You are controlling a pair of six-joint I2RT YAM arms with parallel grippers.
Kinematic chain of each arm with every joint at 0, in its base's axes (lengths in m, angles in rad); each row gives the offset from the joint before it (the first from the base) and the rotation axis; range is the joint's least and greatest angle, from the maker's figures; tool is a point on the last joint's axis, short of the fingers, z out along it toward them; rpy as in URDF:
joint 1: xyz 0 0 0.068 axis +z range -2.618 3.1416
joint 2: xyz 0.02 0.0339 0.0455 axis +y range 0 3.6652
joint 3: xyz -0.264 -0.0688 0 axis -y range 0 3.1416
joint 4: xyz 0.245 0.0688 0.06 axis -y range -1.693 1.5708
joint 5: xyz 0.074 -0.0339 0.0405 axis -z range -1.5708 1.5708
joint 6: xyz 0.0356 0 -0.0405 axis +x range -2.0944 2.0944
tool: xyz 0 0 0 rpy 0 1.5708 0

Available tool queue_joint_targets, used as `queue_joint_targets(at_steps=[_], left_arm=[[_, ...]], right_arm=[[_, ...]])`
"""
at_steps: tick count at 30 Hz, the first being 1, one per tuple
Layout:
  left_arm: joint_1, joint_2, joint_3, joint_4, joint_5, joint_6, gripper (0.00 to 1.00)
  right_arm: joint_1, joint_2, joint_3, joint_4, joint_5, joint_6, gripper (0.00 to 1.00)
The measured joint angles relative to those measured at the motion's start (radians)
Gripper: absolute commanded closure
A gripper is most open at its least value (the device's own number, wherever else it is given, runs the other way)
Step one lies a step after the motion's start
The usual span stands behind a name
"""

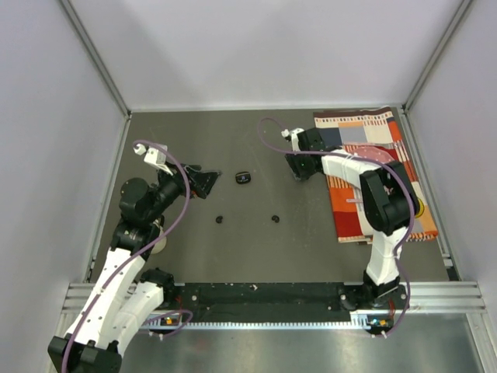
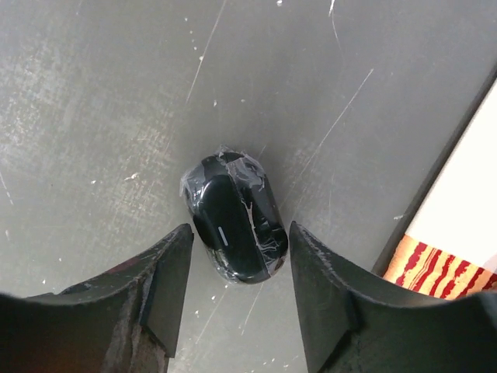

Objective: Insert the wireless bluetooth earbuds into the charging case
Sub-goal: Pick up the charging case at the center of the board.

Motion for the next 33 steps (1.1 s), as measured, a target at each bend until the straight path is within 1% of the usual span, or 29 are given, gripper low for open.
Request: queue_joint_targets(at_steps=[3, 6, 11, 12, 13, 18, 21, 23, 24, 26, 27, 29, 30, 33], left_arm=[[0.000, 0.000, 0.000, -0.007, -0.003, 0.000, 0.01], [0.000, 0.000, 0.000, -0.014, -0.002, 0.000, 0.01], [0.000, 0.000, -0.003, -0.022, -0.002, 0.000, 0.01], [0.000, 0.000, -0.003, -0.023, -0.002, 0.000, 0.01], [0.000, 0.000, -0.004, -0.023, -0.002, 0.000, 0.01], [0.000, 0.002, -0.004, -0.025, 0.001, 0.000, 0.01], [0.000, 0.010, -0.004, -0.029, 0.006, -0.001, 0.01], [0.000, 0.013, -0.004, -0.030, 0.007, -0.001, 0.01], [0.000, 0.013, -0.004, -0.031, 0.009, -0.001, 0.01], [0.000, 0.013, -0.004, -0.031, 0.010, -0.001, 0.01], [0.000, 0.013, -0.004, -0.031, 0.013, -0.001, 0.01], [0.000, 0.013, -0.004, -0.030, 0.019, -0.001, 0.01], [0.000, 0.013, -0.004, -0.030, 0.022, -0.001, 0.01], [0.000, 0.013, -0.008, -0.029, 0.025, -0.001, 0.01]], right_arm=[[-0.001, 0.021, 0.026, -0.027, -0.010, -0.002, 0.56], [-0.002, 0.037, 0.052, -0.051, -0.010, -0.002, 0.56], [-0.002, 0.045, 0.069, -0.070, -0.009, -0.002, 0.54], [-0.002, 0.045, 0.069, -0.071, -0.008, -0.002, 0.54], [-0.001, 0.045, 0.069, -0.071, -0.006, -0.002, 0.50], [-0.002, 0.050, 0.069, -0.088, 0.006, -0.009, 0.46], [-0.002, 0.056, 0.069, -0.094, 0.005, -0.010, 0.46], [-0.002, 0.056, 0.070, -0.094, 0.006, -0.011, 0.49], [-0.002, 0.057, 0.072, -0.096, 0.005, -0.013, 0.53], [-0.002, 0.060, 0.077, -0.100, 0.005, -0.019, 0.56], [-0.002, 0.060, 0.079, -0.104, 0.005, -0.020, 0.63], [-0.002, 0.061, 0.081, -0.108, 0.005, -0.024, 0.69], [-0.002, 0.061, 0.082, -0.109, 0.004, -0.024, 0.73], [-0.002, 0.061, 0.082, -0.109, -0.001, -0.023, 0.83]])
